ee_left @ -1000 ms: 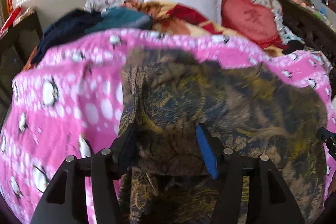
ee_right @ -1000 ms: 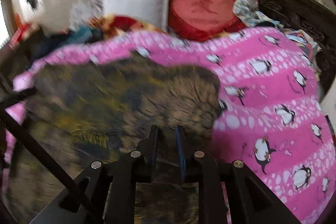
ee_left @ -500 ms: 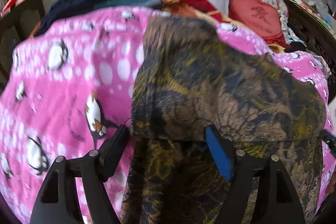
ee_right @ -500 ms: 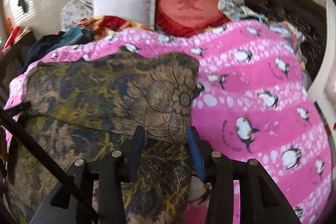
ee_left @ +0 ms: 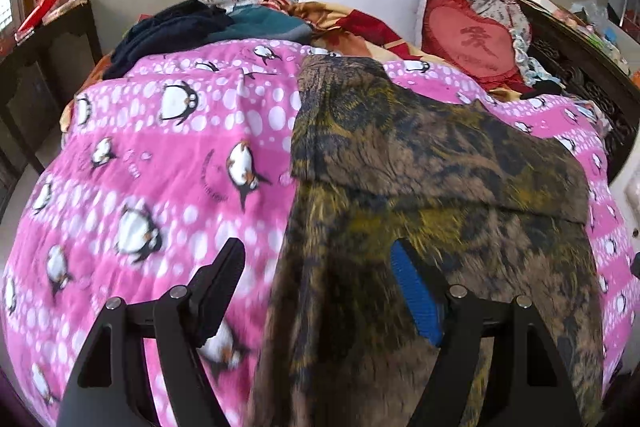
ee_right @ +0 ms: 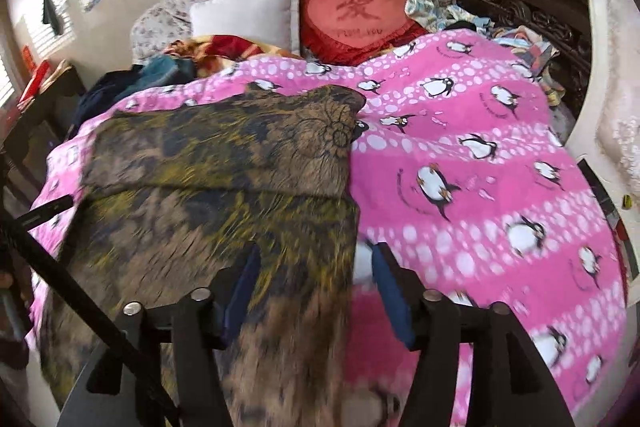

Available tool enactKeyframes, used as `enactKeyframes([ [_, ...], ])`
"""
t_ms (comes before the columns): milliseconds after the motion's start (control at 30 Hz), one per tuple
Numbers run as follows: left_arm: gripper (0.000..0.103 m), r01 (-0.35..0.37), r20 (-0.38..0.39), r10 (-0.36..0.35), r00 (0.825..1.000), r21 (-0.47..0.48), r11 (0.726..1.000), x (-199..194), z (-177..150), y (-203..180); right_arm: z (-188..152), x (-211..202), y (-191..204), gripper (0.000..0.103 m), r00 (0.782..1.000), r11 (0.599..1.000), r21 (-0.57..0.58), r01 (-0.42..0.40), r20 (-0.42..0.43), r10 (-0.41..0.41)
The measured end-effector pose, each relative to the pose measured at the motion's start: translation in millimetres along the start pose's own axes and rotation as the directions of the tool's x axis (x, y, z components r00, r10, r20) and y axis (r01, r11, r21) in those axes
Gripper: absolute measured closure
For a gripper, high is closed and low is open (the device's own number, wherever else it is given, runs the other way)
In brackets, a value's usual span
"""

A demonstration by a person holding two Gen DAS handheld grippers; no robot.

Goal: Fold small clothes

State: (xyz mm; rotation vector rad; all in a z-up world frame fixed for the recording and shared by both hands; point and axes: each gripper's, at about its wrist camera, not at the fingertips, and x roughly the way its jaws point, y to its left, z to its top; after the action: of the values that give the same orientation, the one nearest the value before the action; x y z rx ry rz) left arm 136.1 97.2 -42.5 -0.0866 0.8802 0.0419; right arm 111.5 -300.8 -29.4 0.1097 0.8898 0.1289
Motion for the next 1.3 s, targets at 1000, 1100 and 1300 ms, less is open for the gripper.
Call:
enactKeyframes([
  [1000,0.021,0.092,-0.216,-0.099,0.971,-0.040,0.995,-91.4,-177.7,64.1,-180.5,-44.8,-14.3,0.023,0.974,0.991,0.054,-0.124,-0.182,0.131],
  [1100,0.021,0.064,-0.202,-0.067,0.977,-0.019,0.998,-89.9,-184.7,59.7,-190.5,-45.2,-11.3,0.023,0.970,0.988,0.060,-0.145,-0.187,0.153],
  [1300,0.015,0.034,-0.183,-0.037,0.982,-0.021,0.999,-87.1,-186.3,53.8,-194.7,-48.0,-4.1,0.023,0.969,0.987,0.043,-0.153,-0.188,0.158],
])
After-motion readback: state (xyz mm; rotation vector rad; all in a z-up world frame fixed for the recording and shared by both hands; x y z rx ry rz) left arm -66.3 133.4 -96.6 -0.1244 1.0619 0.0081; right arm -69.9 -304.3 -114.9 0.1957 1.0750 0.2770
